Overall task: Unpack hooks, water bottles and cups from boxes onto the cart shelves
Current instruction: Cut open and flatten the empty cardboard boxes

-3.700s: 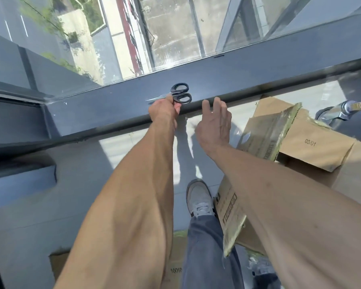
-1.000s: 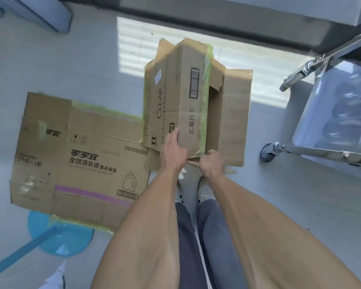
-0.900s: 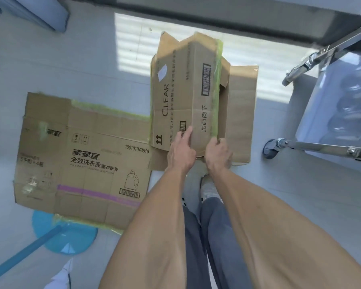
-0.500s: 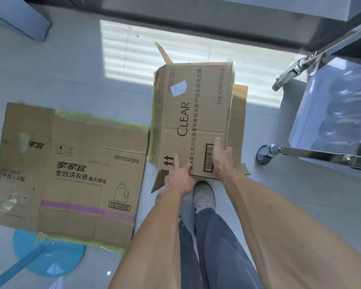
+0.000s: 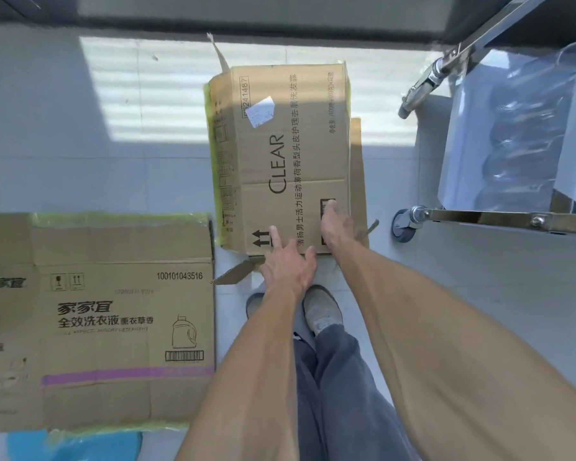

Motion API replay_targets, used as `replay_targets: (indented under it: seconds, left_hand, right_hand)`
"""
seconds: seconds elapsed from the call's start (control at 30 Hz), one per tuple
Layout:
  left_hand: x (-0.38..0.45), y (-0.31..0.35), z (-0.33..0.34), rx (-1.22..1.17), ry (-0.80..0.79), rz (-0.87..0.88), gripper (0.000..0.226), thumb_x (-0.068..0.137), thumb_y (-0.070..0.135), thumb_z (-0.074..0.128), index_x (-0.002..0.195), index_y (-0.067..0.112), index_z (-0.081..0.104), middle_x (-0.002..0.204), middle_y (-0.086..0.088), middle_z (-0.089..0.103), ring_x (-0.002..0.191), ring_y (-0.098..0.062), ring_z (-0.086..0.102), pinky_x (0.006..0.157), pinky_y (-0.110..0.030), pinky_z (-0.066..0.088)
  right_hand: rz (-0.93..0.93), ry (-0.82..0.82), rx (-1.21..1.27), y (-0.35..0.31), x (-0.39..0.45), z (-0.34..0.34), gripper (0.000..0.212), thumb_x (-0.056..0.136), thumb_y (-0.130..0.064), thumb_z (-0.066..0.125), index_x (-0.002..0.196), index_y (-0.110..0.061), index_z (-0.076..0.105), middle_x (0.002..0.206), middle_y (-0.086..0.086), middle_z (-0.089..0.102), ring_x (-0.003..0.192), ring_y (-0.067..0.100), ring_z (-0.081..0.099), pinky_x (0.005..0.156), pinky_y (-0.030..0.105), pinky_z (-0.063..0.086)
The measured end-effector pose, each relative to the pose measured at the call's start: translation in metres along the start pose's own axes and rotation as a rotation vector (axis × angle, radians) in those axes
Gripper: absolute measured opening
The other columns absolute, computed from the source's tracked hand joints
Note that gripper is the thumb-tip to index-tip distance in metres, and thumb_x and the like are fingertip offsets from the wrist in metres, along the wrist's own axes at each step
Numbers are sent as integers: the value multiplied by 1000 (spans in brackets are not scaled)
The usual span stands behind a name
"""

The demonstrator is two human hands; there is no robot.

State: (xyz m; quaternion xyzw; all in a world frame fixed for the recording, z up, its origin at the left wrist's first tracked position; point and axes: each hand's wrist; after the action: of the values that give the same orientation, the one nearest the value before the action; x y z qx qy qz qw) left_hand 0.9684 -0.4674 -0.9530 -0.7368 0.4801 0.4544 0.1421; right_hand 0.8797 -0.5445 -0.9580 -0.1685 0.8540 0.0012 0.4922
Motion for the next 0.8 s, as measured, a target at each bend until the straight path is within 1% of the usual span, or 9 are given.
replay_targets:
  seconds: [0.1,0.17,0.33,0.4,0.47,0.57,0.63,0.7,0.8]
  left_hand:
    - [-3,1,5,119,8,2,42,91,44,48,124,18,49,165,-8,-6,123,-35,44,95,-47,39]
    - [-4,-4,8,191,35,23,43,89,41,48,125,17,45,165,-11,-5,116,-36,49,92,-46,42]
    - [-14,-13,24,301,120,94,35,91,42,45,117,19,43,165,-10,-3,98,-32,56,92,-45,39]
    - [-16,-13,29,347,181,78,32,92,41,44,113,17,44,162,-15,9,90,-31,55,90,-44,38]
    - [-17,-13,35,371,252,56,27,94,38,43,109,16,45,151,-18,27,85,-30,52,88,-44,38]
    - [-13,-3,39,347,315,56,19,95,34,41,101,17,46,122,-13,46,86,-29,49,88,-43,37]
    - [8,12,26,215,420,9,14,94,30,43,97,17,48,102,-8,50,88,-27,48,87,-40,36]
    - [39,25,11,96,530,-62,20,94,30,45,105,15,52,107,-9,51,99,-28,48,89,-41,37]
    - [83,47,-11,-1,617,-165,45,92,37,47,130,13,48,142,-20,38,128,-35,37,96,-50,40]
  right_hand:
    - [-22,149,-93,11,5,0,50,101,-39,34,133,-2,46,136,20,54,127,34,48,94,38,36]
    - [-44,206,-98,17,10,-11,48,100,-41,36,132,-6,43,133,19,56,129,34,46,86,38,36]
    - [-59,134,-91,14,31,-24,59,99,-55,23,142,-19,45,134,15,55,127,31,45,103,45,28]
    - [-53,105,-9,13,33,-17,61,99,-57,20,143,-21,44,134,16,54,124,31,47,97,44,28]
    - [-47,75,44,18,33,-7,64,99,-59,18,144,-20,41,134,17,53,122,32,48,90,42,31]
    - [-30,67,92,29,35,1,68,97,-63,21,147,-21,37,138,16,52,121,32,47,95,44,33]
    - [-15,103,155,30,42,3,71,95,-67,20,141,-19,43,134,16,53,108,29,47,87,44,32]
    - [13,120,200,31,50,3,74,95,-68,16,134,-15,50,131,15,56,111,29,49,82,40,27]
    - [56,56,151,34,57,4,72,97,-61,22,132,-8,55,132,16,58,118,32,53,84,38,30]
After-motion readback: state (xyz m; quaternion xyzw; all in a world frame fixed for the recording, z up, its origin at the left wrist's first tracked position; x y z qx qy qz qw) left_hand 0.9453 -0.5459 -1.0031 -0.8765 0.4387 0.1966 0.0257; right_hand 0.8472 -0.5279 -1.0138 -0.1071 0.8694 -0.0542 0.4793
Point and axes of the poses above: each hand's wrist, its own x-axis towards the middle knuckle, its own z-axis out of the palm, y = z × x
